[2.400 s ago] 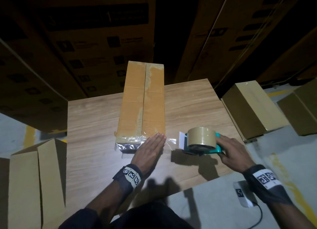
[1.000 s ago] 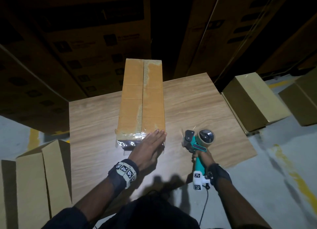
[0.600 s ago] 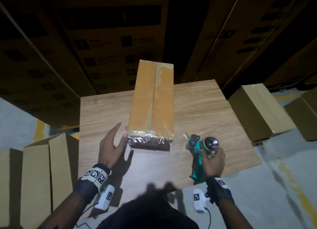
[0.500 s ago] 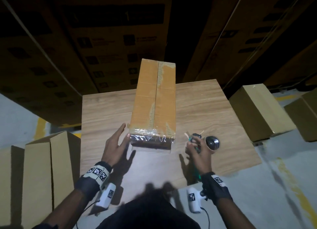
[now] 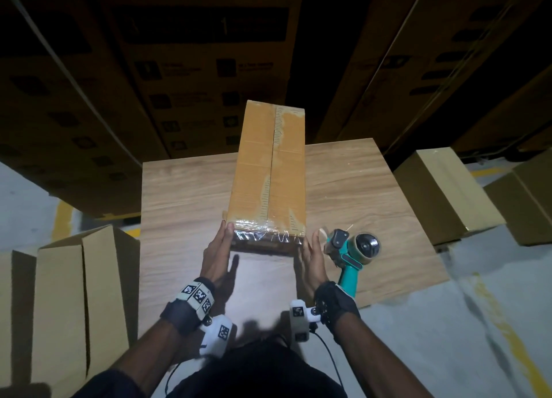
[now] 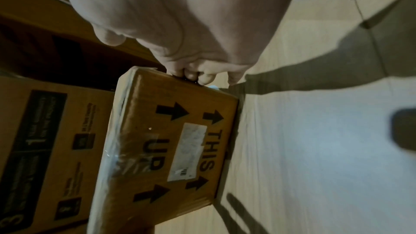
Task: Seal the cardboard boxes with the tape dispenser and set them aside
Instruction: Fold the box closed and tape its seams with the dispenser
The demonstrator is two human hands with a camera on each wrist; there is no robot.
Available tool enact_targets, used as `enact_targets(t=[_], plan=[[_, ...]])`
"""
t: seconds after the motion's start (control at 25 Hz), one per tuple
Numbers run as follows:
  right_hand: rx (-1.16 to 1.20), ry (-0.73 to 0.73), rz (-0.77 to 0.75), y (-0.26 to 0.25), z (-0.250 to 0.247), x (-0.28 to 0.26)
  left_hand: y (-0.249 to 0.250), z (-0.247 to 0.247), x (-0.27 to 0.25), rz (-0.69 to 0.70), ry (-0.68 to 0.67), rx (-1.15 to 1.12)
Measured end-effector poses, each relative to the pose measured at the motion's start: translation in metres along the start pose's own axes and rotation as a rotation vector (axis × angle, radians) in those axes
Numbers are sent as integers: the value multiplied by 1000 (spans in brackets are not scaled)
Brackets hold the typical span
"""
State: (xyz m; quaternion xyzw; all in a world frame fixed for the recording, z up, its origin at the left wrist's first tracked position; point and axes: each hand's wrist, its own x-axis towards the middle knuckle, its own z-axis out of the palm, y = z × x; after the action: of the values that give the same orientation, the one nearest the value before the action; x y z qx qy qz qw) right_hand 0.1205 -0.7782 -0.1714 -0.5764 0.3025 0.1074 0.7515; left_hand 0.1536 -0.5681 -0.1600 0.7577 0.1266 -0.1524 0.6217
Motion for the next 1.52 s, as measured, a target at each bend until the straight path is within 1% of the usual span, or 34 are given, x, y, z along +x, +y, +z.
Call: enact_targets(t=[0.12, 0.16, 0.28, 0.36, 0.44, 0.48, 0.56, 0.64, 0.72, 0.8, 0.88, 0.96, 1.04, 1.16, 1.28, 1.4, 1.52], plan=[[-26, -7, -6, 1, -2, 3, -8, 0, 2, -6, -8, -1], [-49, -8, 10, 2, -5, 3, -11, -1, 3, -12, -12, -18], [-72, -72, 78, 11, -21, 5, -19, -9, 1, -25, 3, -54], [-181, -114, 61, 20, -35, 5, -23, -15, -8, 10, 36, -15], [-385, -186, -22, 20, -48, -1, -21, -18, -19, 69, 59, 8], [-437, -209, -37, 19, -52, -3, -21, -22, -21, 95, 64, 26], [-467, -257, -20, 13, -57, -5, -21, -30, -17, 115, 62, 74], [-560, -294, -21, 6, -58, -7, -22, -41, -7, 113, 34, 145], [-701, -260, -90, 3, -61, -4, -18, -51, 2, 146, 10, 263], [-835, -178, -185, -2, -62, 0, -10, -58, 9, 203, -32, 318], [-1009, -102, -325, -8, -62, 9, -4, -63, 19, 255, -108, 390], [-1172, -83, -456, -11, -63, 20, -2, -68, 33, 300, -187, 501], [-1303, -130, -531, -15, -61, 29, -1, -73, 43, 372, -256, 638], [-1457, -188, -553, -29, -58, 40, 7, -73, 51, 438, -310, 759], [-1575, -213, -562, -45, -54, 49, 14, -71, 55, 433, -333, 800], [-1592, -268, -534, -56, -49, 52, 17, -69, 56, 431, -352, 809], [-1605, -293, -528, -58, -46, 50, 13, -69, 58, 441, -337, 798]])
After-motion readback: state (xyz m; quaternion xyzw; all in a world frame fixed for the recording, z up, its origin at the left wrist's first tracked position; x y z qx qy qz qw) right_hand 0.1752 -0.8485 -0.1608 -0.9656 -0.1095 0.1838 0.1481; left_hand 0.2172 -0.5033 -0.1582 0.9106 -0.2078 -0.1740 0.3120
